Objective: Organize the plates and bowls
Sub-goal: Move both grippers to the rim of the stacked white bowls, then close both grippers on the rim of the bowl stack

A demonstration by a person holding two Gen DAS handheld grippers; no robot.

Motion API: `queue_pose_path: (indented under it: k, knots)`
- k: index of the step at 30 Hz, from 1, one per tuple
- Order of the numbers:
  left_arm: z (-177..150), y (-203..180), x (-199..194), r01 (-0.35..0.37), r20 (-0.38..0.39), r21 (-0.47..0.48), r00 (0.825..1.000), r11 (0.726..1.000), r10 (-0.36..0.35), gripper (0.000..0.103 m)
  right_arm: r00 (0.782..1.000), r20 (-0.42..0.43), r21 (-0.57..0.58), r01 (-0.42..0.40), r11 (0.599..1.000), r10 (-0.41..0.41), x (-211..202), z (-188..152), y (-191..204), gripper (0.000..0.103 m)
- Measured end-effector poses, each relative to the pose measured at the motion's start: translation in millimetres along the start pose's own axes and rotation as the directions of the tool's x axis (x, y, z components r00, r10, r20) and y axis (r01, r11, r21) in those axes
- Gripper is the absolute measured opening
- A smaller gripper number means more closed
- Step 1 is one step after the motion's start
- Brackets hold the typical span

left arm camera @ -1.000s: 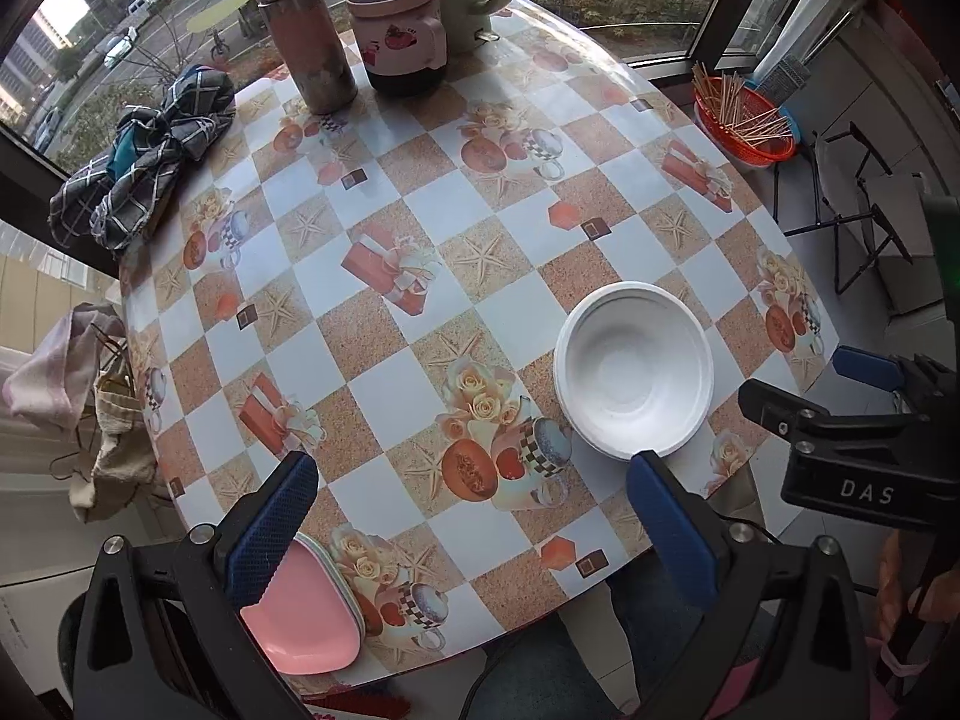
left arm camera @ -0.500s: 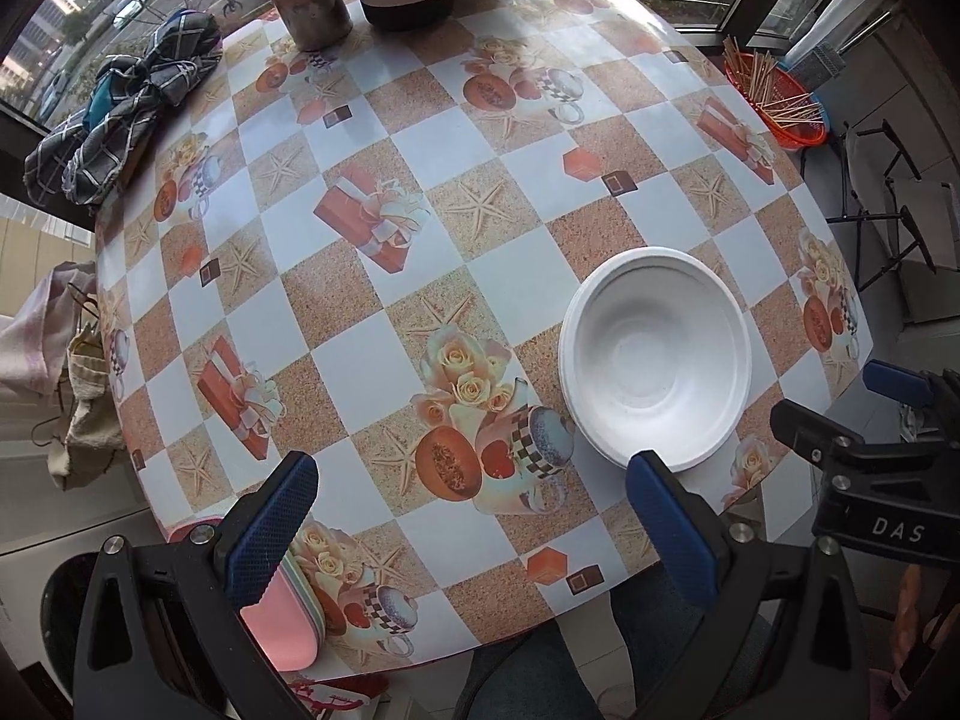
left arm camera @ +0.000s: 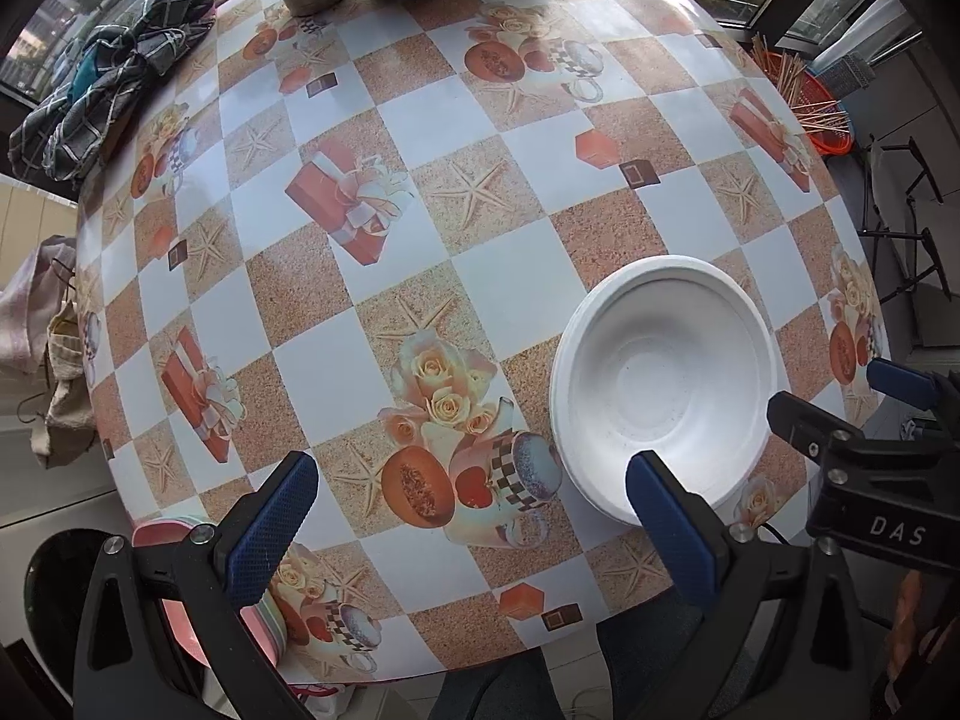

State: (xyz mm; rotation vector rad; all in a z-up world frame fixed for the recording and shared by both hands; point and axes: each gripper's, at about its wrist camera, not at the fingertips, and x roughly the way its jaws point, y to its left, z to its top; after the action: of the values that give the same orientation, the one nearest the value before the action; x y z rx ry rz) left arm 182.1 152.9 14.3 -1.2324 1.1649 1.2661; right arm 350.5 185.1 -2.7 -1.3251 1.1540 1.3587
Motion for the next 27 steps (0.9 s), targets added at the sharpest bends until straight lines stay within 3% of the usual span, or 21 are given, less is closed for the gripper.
queue_pose_path:
  k: [8, 11, 17, 23, 27]
  knots:
    - [8, -8, 37, -0.031, -0.034, -0.050, 0.999, 0.998, 0.029, 0.103, 0.999, -0.047, -0.018, -0.013, 1.000, 0.012, 30, 12, -7, 0.102]
    - [7, -9, 49, -0.043, -0.044, -0.063, 0.998, 0.997, 0.040, 0.103, 0.997, -0.061, -0.025, -0.053, 0.998, 0.052, 45, 17, -10, 0.102]
    - [4, -11, 67, -0.053, -0.056, -0.087, 0.997, 0.995, 0.048, 0.103, 0.995, -0.100, -0.086, -0.035, 0.996, 0.026, 69, 22, -9, 0.102]
    - [9, -4, 82, -0.031, -0.068, -0.133, 0.997, 0.991, 0.022, 0.103, 0.993, -0.114, -0.147, -0.015, 0.989, -0.002, 84, 26, -1, 0.102]
    - [10, 1, 87, -0.002, -0.058, -0.149, 0.998, 0.989, -0.007, 0.103, 0.993, -0.120, -0.136, -0.041, 0.990, 0.024, 89, 35, -2, 0.103]
